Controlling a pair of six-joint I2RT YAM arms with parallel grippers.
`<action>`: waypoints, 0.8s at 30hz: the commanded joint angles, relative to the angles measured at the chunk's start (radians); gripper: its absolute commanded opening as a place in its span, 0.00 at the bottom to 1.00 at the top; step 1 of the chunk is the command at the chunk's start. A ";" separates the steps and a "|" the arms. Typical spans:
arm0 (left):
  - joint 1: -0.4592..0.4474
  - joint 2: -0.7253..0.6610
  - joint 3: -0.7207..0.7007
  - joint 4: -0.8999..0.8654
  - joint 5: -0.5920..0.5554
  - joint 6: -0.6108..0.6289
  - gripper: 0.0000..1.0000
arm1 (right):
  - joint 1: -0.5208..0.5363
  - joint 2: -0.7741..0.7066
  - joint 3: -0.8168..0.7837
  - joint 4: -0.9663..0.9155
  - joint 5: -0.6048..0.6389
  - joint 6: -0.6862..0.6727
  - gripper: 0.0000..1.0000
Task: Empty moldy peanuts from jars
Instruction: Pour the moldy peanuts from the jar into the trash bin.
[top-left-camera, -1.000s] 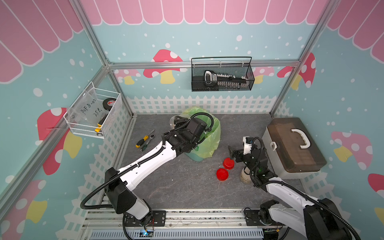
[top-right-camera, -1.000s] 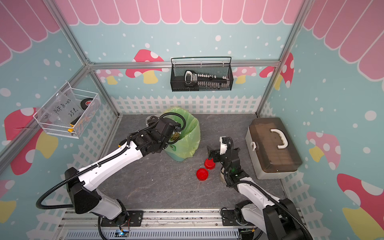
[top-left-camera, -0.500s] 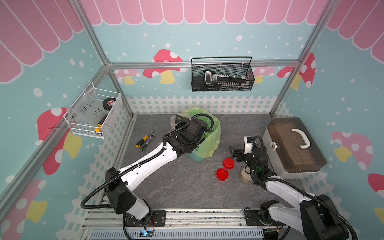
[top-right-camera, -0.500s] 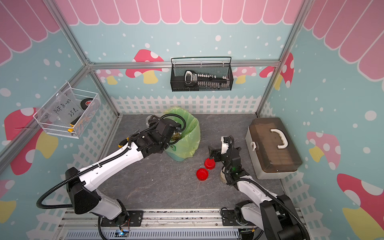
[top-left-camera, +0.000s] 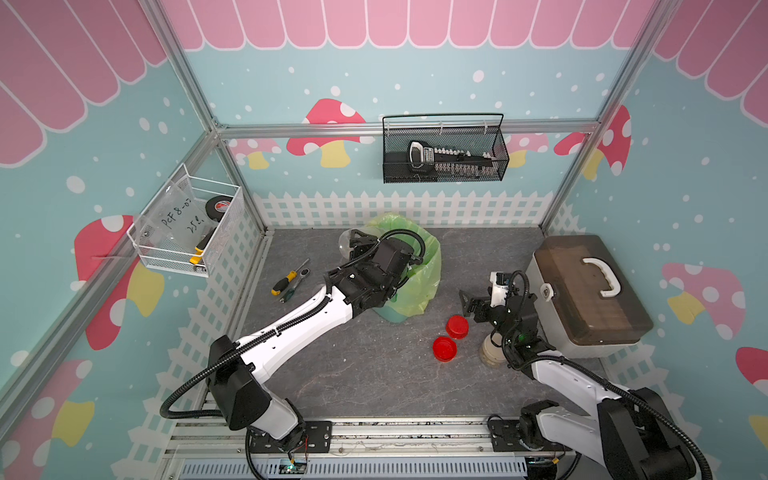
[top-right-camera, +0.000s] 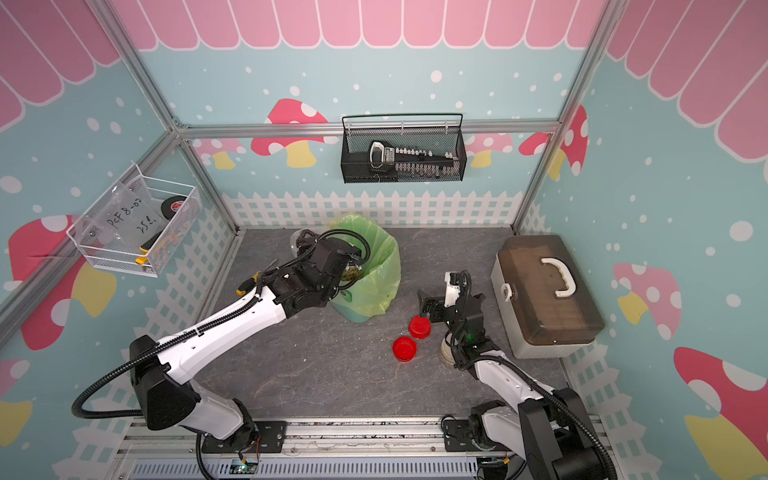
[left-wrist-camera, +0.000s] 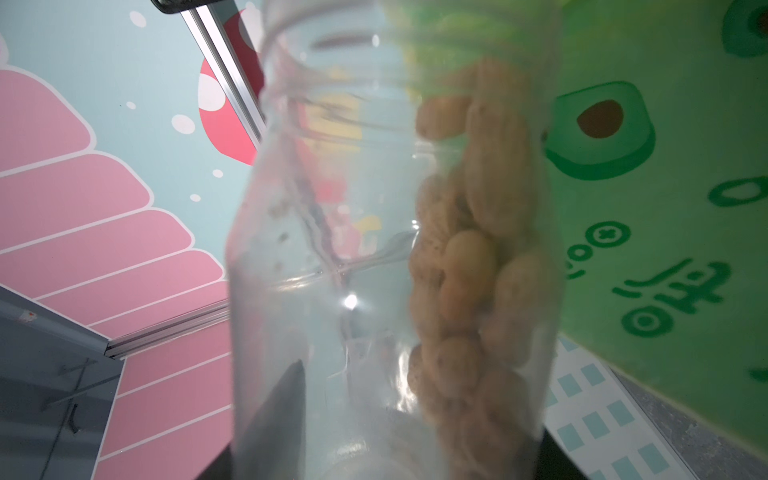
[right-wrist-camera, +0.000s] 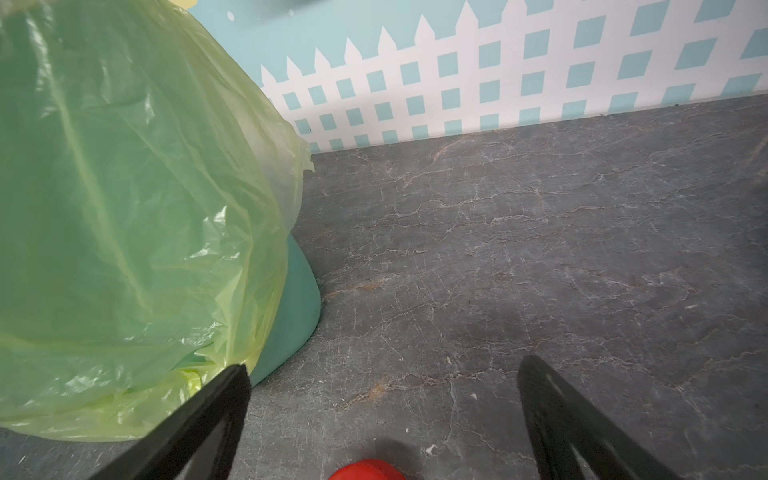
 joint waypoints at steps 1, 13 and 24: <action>-0.026 -0.019 -0.018 0.030 -0.018 0.046 0.29 | -0.009 -0.020 -0.020 0.033 -0.004 0.012 0.99; -0.030 0.005 0.069 -0.012 -0.026 0.008 0.28 | -0.012 -0.020 -0.022 0.040 -0.008 0.014 0.99; -0.027 -0.020 0.008 -0.012 -0.017 0.011 0.28 | -0.015 -0.018 -0.021 0.039 -0.012 0.016 0.99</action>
